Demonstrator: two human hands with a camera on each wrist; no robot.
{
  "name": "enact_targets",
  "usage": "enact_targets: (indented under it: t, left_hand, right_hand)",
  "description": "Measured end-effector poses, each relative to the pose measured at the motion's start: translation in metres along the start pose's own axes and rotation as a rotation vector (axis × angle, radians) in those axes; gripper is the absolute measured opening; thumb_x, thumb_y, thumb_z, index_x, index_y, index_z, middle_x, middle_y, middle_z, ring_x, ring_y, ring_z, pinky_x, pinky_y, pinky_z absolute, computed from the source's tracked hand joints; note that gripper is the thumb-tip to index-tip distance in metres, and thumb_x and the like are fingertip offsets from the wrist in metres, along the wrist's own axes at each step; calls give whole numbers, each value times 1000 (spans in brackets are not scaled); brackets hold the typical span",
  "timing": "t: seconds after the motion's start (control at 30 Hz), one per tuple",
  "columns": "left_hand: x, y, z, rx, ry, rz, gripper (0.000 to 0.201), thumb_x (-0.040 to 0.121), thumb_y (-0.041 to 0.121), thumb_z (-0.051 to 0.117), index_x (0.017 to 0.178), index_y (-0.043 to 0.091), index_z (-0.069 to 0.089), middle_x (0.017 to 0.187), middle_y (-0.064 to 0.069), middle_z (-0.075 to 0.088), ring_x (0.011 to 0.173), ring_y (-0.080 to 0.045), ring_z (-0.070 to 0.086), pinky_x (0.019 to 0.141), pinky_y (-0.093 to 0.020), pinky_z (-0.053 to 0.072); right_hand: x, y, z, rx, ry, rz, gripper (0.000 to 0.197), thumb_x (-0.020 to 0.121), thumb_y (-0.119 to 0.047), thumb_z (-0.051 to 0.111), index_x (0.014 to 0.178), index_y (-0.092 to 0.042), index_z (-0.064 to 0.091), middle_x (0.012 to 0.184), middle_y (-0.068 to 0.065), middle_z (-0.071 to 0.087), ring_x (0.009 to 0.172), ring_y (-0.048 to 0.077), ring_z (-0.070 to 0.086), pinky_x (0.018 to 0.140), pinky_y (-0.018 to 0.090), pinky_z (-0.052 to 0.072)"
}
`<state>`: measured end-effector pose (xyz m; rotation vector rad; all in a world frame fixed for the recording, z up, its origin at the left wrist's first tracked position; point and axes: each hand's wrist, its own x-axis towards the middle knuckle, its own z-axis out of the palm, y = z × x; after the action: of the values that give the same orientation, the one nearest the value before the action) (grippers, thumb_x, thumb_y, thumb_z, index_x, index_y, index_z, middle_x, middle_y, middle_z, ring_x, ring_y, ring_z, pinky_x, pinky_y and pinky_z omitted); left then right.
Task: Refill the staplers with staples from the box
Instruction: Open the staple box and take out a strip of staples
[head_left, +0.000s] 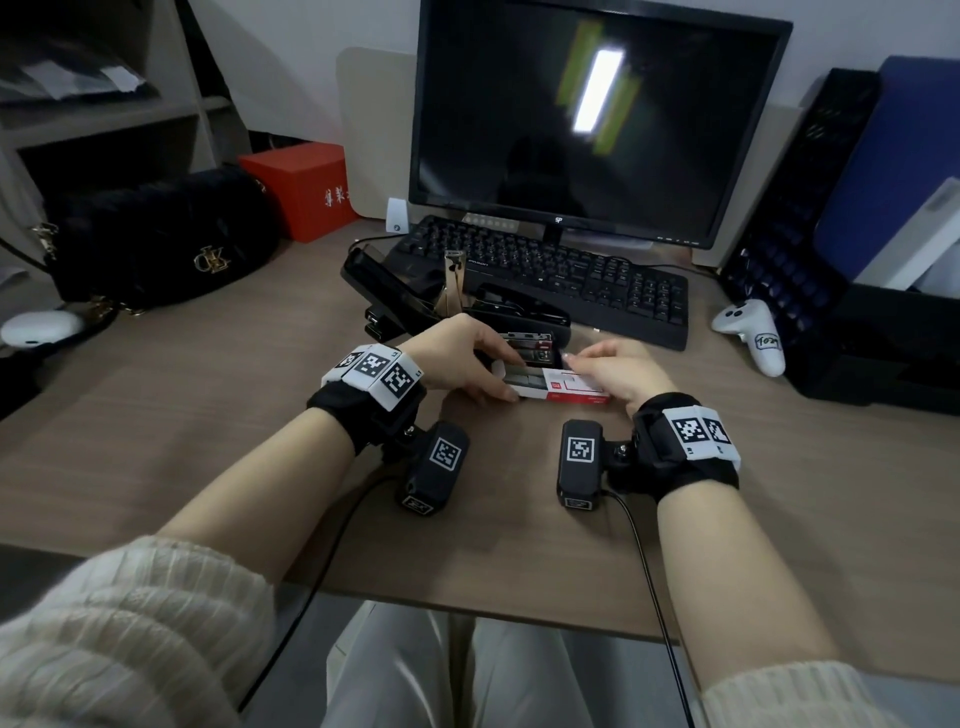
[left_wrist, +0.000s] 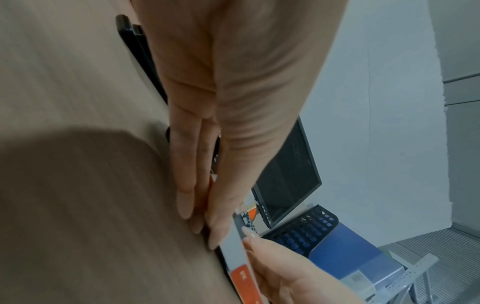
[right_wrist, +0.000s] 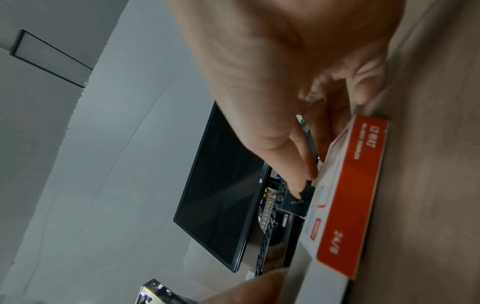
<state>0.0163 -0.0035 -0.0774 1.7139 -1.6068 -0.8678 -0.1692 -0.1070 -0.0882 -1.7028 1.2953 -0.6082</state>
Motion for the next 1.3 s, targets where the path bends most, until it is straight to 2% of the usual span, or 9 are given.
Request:
enact_targets:
  t: [0.13,0.23,0.37,0.47,0.57,0.8,0.97,1.17,1.3]
  left_hand:
    - [1,-3,-5,109,84,45,43,69,29,87,110,25,73,106,3,73,96,-4,66,78,-4,48]
    - [3,-4,-6,85,92,43,45,67,26,89,109,23,74,100,2,74,91,-6,68,78,-10,52]
    - [4,-3,-7,-16,47,17,45,68,14,88,110,16,72,88,-6,73,68,-12,72,52,-23,57]
    - [4,-5,-8,-6,20,25,60,67,13,89,123,17,66,106,-4,73,69,-13,73,49,-21,54]
    - [4,-7,-10,-48,6,19,73,67,10,88,133,15,58,110,-3,72,72,-16,73,51,-21,55]
    - [3,-9,-10,-24,-8,31,71,67,8,88,132,17,59,115,4,70,69,-7,70,54,-22,57]
    - [0,-12,-8,-34,-4,36,66,66,10,89,126,16,63,111,2,72,69,0,69,59,-21,58]
    - [-1,-13,-6,-68,-5,31,64,65,12,89,123,17,64,108,3,72,70,0,69,61,-24,60]
    - [1,-15,-7,-51,-4,21,66,64,16,91,124,18,64,109,4,73,76,-1,69,64,-22,60]
  right_hand:
    - [2,0,-1,-55,12,-104,14,80,-21,77,76,-25,65,91,-1,68,99,20,63,93,33,48]
    - [0,-11,-5,-191,-29,-253,10,78,-26,79,74,-28,70,84,-3,71,91,16,62,84,30,49]
    - [-8,-32,0,-396,-281,-351,6,79,-23,78,83,-22,74,63,-10,60,59,3,51,54,12,37]
    - [-7,-37,7,-456,-316,-339,9,78,-24,79,86,-21,76,69,-8,65,65,3,55,62,18,40]
    - [-4,-40,9,-496,-302,-350,8,80,-24,76,88,-22,78,77,-9,70,71,-1,58,63,14,39]
    - [-4,-45,9,-570,-338,-360,17,78,-27,79,95,-23,79,88,-6,73,82,2,60,66,10,40]
    - [-3,-48,15,-629,-367,-360,15,79,-23,78,95,-21,77,71,-17,63,67,-2,56,57,10,37]
    - [-3,-50,19,-676,-413,-366,5,81,-19,76,83,-21,72,66,-9,59,60,3,52,55,17,36]
    - [-4,-52,20,-715,-422,-369,8,82,-16,74,90,-15,74,68,-7,59,59,3,52,54,15,37]
